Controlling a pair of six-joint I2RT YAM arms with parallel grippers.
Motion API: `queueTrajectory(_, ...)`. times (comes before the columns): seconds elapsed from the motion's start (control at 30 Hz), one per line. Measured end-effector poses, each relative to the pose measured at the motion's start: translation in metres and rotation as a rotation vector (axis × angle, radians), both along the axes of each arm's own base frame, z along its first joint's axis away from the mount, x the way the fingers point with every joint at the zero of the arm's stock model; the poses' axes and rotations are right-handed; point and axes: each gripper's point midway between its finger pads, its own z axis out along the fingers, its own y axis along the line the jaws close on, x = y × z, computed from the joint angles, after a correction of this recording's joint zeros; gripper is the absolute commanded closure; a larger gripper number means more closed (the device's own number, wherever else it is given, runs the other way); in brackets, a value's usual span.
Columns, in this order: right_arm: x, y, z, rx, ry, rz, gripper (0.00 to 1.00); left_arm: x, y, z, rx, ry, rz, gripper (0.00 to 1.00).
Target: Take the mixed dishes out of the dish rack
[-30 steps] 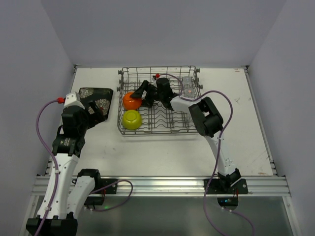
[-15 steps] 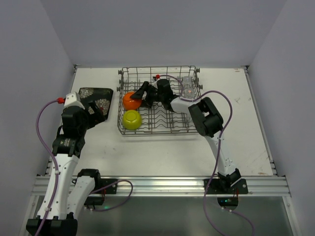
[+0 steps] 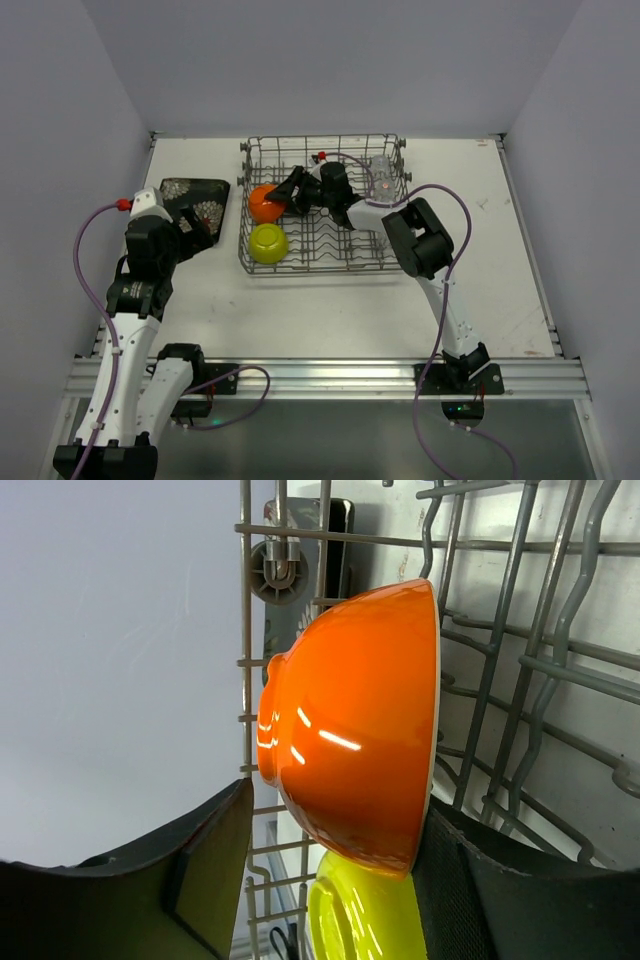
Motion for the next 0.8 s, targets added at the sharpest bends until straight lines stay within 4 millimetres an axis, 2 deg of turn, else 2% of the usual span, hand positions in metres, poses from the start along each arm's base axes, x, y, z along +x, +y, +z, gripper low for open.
queueTrajectory(0.4, -0.002, 0.004, 0.012, 0.044, -0.013, 0.014, 0.52, 0.0, 0.0, 0.0, 0.0, 0.0, -0.001, 0.0)
queueTrajectory(0.43, -0.002, 0.005, 0.013, 0.049, -0.015, 0.017, 0.58, 0.0, 0.0, 0.0, 0.0, 0.0, -0.001, 0.0)
queueTrajectory(0.47, -0.003, 0.005, 0.014, 0.053, -0.019, 0.019, 0.6, 0.0, 0.0, 0.0, 0.0, 0.0, -0.001, 0.0)
queueTrajectory(0.8, -0.005, 0.008, 0.018, 0.074, -0.027, 0.023, 0.63, 0.0, 0.0, 0.0, 0.0, 0.0, -0.001, 0.0)
